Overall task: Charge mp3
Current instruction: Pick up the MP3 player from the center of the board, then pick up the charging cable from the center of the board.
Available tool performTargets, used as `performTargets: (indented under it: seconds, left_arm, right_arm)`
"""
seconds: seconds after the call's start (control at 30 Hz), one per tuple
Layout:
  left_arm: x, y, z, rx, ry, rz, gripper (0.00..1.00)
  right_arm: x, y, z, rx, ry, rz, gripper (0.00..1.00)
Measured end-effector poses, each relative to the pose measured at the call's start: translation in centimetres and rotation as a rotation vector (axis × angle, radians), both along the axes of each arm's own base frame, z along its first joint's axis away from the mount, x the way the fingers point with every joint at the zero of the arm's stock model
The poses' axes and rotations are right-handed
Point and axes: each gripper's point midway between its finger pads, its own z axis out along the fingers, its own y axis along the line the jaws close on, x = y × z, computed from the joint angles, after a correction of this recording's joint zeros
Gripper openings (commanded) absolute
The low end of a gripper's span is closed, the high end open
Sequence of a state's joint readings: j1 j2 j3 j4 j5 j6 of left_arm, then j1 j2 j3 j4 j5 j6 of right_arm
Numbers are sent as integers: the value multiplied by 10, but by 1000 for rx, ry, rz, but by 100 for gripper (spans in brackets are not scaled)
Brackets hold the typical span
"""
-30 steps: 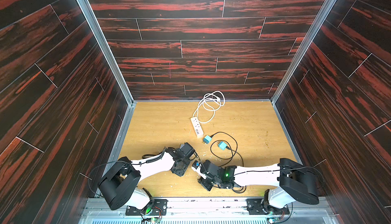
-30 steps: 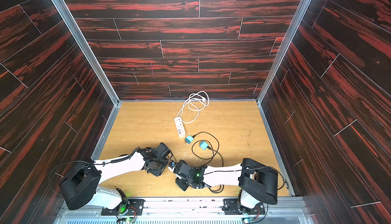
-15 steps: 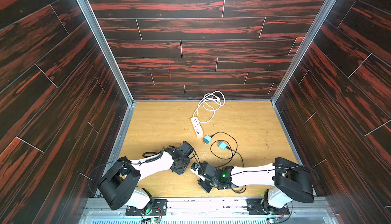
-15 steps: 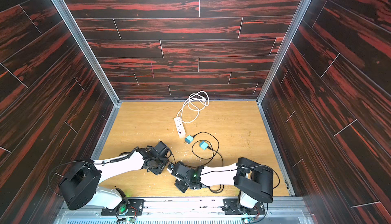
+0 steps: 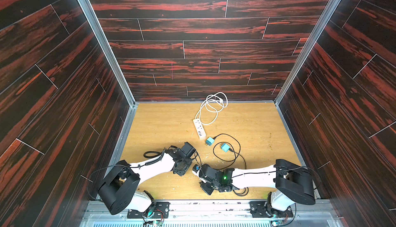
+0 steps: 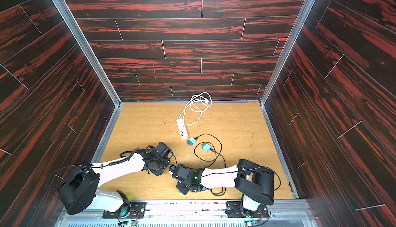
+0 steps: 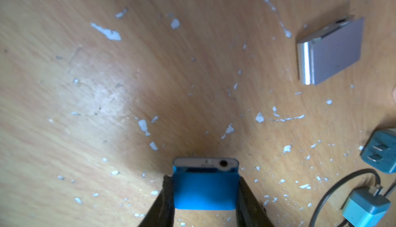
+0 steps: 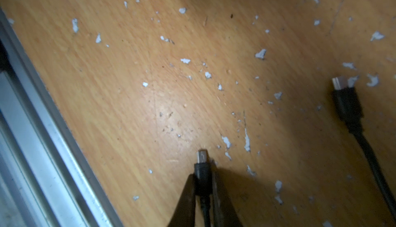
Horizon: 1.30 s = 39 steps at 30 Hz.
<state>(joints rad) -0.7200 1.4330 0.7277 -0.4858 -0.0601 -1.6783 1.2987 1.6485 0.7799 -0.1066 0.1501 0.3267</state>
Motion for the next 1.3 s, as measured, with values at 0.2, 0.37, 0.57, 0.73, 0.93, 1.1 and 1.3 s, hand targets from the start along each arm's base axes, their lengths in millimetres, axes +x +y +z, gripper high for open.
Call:
performTargets:
  seconds: [0.2, 0.37, 0.57, 0.73, 0.93, 1.1, 1.3]
  left_arm:
    - [0, -1, 1, -3, -4, -4, 0]
    - [8, -7, 14, -50, -64, -14, 0]
    - [17, -15, 31, -171, -216, -27, 0]
    - [25, -22, 41, -256, -330, -47, 0]
    - [39, -35, 72, -360, -495, -88, 0]
    - [41, -35, 103, -432, -650, -123, 0]
    - [39, -33, 133, -482, -792, -163, 0]
  right_arm:
    - [1, 0, 0, 2, -1, -6, 0]
    - [4, 0, 1, -3, -21, -13, 0]
    - [21, -3, 37, 109, -91, -55, 0]
    - [48, 0, 102, 388, -80, -111, 0]
    - [48, 6, 123, 566, 39, -68, 0]
    - [50, -15, 117, 672, 194, -79, 0]
    - [44, -15, 145, 819, 285, -9, 0]
